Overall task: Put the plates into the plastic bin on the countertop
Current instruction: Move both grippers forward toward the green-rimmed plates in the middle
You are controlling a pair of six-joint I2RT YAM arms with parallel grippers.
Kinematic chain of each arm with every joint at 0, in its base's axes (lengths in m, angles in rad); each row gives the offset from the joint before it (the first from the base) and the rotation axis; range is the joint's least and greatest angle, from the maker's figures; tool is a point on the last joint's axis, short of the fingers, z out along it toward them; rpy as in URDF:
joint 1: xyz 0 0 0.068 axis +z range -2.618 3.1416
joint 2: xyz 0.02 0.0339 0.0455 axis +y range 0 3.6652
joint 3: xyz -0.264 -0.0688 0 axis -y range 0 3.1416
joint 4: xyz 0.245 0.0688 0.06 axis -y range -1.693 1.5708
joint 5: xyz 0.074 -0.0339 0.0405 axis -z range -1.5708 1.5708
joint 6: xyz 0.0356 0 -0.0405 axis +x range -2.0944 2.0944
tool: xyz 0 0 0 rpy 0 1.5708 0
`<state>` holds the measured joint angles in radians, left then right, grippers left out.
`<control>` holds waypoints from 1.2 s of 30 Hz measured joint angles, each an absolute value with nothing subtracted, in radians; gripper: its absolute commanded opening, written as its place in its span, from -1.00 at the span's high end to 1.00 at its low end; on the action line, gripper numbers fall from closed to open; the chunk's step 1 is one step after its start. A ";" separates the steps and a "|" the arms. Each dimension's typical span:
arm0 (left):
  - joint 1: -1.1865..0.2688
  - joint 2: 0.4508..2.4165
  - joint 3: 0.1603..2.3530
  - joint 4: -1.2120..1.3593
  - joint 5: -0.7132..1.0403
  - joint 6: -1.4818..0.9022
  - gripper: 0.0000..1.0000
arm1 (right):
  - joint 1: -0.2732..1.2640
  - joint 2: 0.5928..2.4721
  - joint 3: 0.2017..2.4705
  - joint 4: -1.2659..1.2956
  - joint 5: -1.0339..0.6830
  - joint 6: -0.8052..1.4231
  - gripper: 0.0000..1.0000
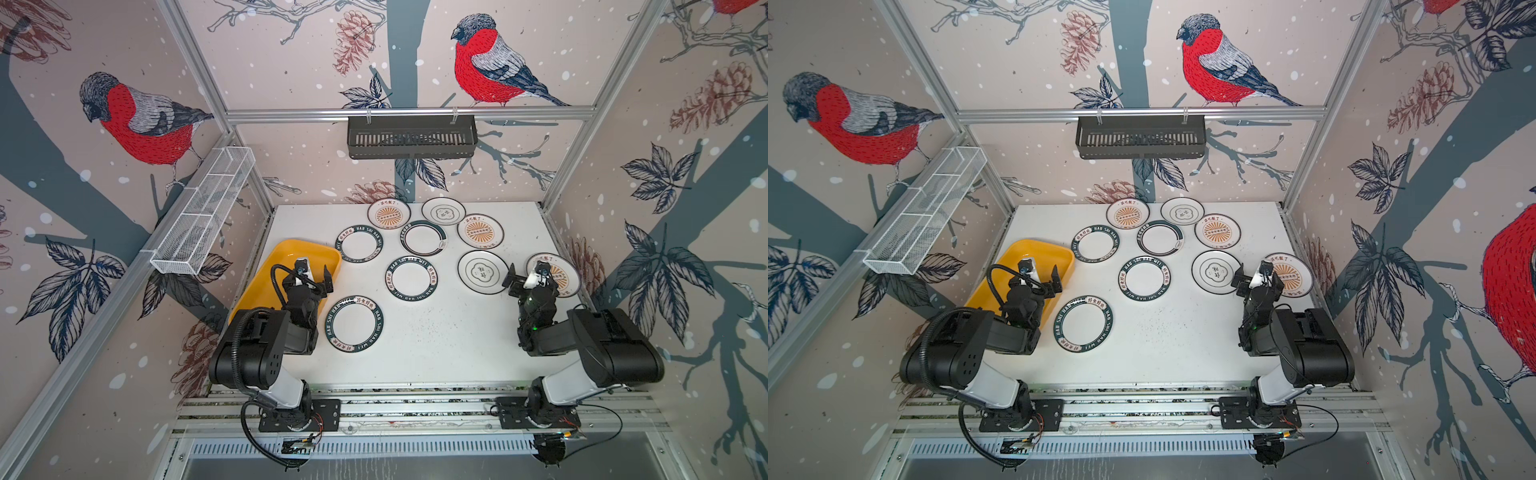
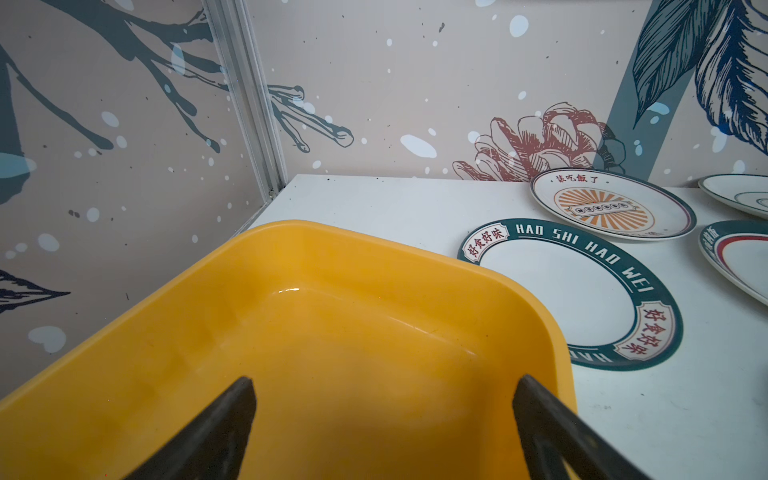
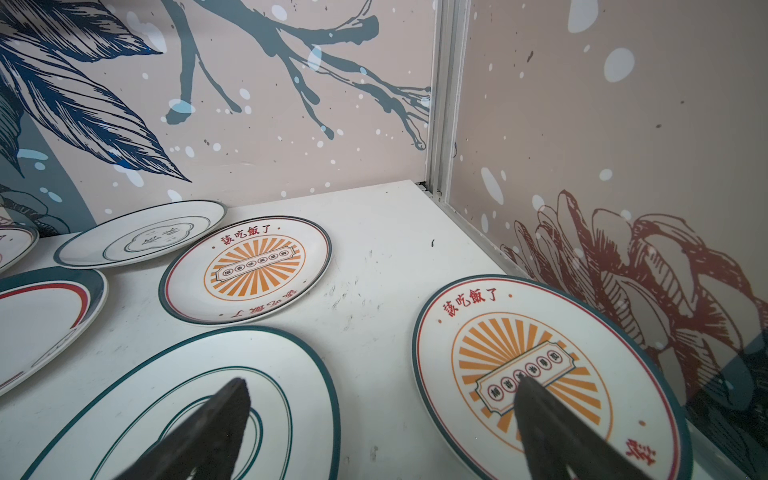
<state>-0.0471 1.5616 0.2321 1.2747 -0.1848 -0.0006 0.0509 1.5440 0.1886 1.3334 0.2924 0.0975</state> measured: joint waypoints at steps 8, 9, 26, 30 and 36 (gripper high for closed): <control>-0.057 1.362 0.244 1.163 -0.180 0.006 -0.93 | 0.062 1.373 0.224 1.201 0.297 0.081 -0.99; -0.062 1.305 0.251 1.122 -0.176 0.007 -0.93 | 0.067 1.325 0.241 1.152 0.300 0.080 -0.99; -0.386 0.969 0.530 0.519 0.107 -0.579 -0.93 | 0.378 0.940 0.516 0.439 -0.086 0.632 -0.99; -0.577 1.026 0.521 0.552 0.097 -0.718 -0.93 | 0.502 0.939 0.506 0.436 -0.130 0.736 -0.99; -0.692 1.102 0.482 0.698 0.086 -0.812 -0.93 | 0.525 0.902 0.470 0.449 -0.099 0.820 -0.99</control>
